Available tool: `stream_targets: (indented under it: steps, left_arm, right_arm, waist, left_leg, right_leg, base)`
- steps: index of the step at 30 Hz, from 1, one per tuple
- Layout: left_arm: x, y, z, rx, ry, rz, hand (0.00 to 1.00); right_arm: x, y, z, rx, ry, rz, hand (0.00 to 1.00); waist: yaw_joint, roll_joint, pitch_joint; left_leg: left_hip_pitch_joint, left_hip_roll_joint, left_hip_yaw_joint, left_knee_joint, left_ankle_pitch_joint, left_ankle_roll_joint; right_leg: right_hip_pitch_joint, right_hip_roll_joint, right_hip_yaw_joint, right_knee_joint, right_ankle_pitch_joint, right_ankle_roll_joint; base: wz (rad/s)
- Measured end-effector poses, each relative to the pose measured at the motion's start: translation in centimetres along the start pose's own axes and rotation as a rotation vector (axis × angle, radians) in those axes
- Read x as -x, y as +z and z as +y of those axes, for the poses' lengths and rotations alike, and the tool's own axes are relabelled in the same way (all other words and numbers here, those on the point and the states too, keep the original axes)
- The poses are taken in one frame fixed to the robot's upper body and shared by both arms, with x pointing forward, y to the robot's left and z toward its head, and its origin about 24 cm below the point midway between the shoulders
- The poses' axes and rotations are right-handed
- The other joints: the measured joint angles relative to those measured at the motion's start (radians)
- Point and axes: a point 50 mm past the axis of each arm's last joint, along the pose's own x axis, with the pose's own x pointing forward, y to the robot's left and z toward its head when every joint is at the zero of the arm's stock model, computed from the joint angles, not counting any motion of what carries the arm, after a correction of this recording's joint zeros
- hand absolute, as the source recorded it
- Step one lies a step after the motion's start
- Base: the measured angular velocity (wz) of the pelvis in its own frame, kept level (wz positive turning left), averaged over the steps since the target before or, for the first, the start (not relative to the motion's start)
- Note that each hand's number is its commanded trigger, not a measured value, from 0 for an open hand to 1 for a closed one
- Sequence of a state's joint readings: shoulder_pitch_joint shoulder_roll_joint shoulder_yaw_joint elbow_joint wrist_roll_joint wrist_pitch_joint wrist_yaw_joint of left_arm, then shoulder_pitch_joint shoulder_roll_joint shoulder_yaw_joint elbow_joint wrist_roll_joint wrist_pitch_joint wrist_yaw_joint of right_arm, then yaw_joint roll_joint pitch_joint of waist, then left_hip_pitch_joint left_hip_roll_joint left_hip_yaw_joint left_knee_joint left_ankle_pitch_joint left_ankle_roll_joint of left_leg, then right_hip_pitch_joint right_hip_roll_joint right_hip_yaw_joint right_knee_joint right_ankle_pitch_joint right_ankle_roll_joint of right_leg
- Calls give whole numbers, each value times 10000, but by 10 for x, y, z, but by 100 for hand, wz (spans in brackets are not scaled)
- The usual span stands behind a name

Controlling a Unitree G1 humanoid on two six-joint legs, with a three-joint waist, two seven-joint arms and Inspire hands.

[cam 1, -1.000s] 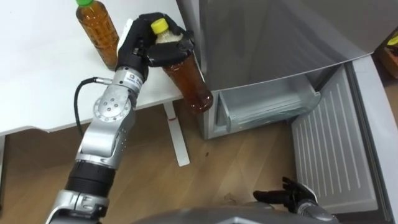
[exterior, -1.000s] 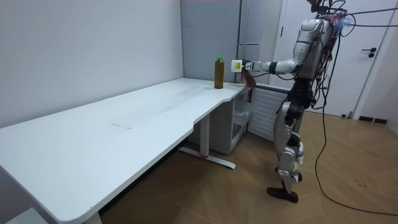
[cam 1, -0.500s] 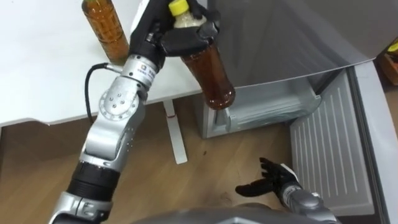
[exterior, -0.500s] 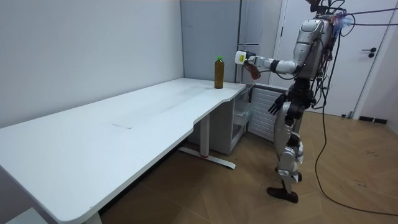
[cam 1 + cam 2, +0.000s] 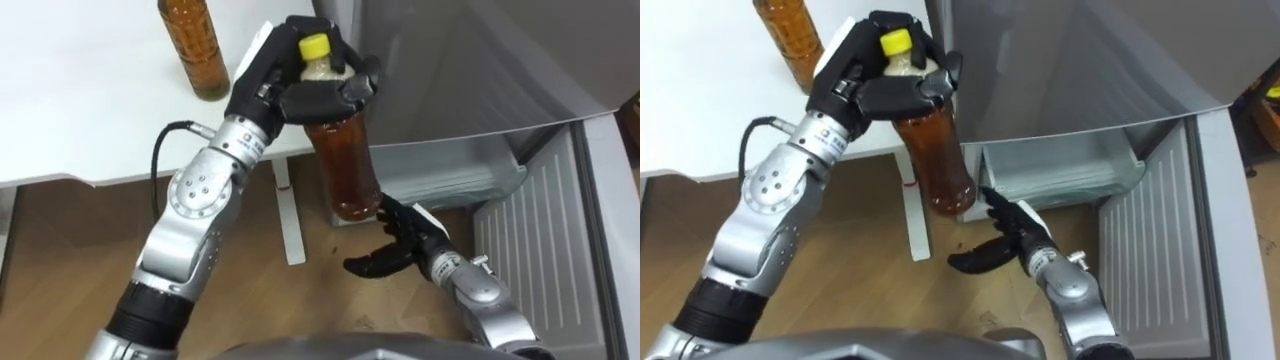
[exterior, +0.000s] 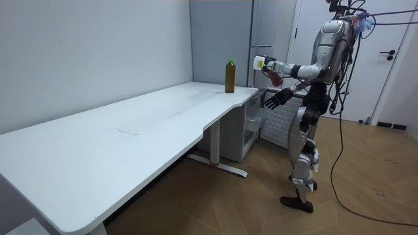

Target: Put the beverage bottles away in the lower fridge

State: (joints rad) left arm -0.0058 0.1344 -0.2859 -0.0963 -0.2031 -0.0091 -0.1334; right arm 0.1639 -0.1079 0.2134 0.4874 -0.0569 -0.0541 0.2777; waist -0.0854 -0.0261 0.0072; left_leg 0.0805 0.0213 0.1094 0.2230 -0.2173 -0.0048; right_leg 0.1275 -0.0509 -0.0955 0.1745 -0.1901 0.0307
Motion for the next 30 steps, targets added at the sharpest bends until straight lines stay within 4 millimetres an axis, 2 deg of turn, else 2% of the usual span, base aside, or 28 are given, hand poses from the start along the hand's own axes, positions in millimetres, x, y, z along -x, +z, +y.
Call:
stream_targets:
  steps: [3, 10, 15, 22, 27, 30]
  left_arm:
    - [4, -4, -1, 40, -121, 160, 100]
    - [17, -14, 2, -117, -333, 627, 100]
    - [19, -14, 1, -139, -422, 455, 100]
    - [21, -15, 1, -354, -375, 399, 100]
    - [28, -23, -1, -1449, -585, 948, 100]
    - [29, -25, -1, -1819, -634, 1093, 100]
  right_arm:
    - [2, 4, 1, -198, 323, -302, 0]
    - [6, 28, 0, -608, 1374, -1493, 0]
    - [15, 34, -1, -235, 2218, -1752, 0]
    - [19, 37, -1, -315, 3111, -1926, 0]
    - [23, 60, 6, -871, 3945, -3297, 0]
    - [22, 63, 12, -866, 4510, -3424, 0]
  waist:
    - [60, -35, 33]
    - [120, -92, 92]
    - [402, -143, 85]
    - [565, -291, 90]
    - [567, -367, 118]
    - [637, -431, 106]
  left_leg:
    - [-121, 0, -132, 59, -2, -2]
    - [-168, 27, -61, 88, -4, -2]
    - [-152, 30, -19, 42, -4, -2]
    - [-147, 29, -13, 58, -2, -1]
    - [-196, 34, -59, 105, -3, -2]
    - [-347, 38, -73, 151, -4, -2]
  right_leg:
    - [-25, -6, -186, 4, 2, -3]
    - [-166, 3, -160, 157, 2, -3]
    - [-242, -4, -176, 195, 6, -10]
    - [-238, -3, -140, 194, 5, -9]
    - [-256, 4, -165, 239, 5, -9]
    - [-402, 4, -170, 298, 6, -11]
  base:
    - [12]
    - [-2]
    - [-4]
    - [0]
    - [1]
    - [0]
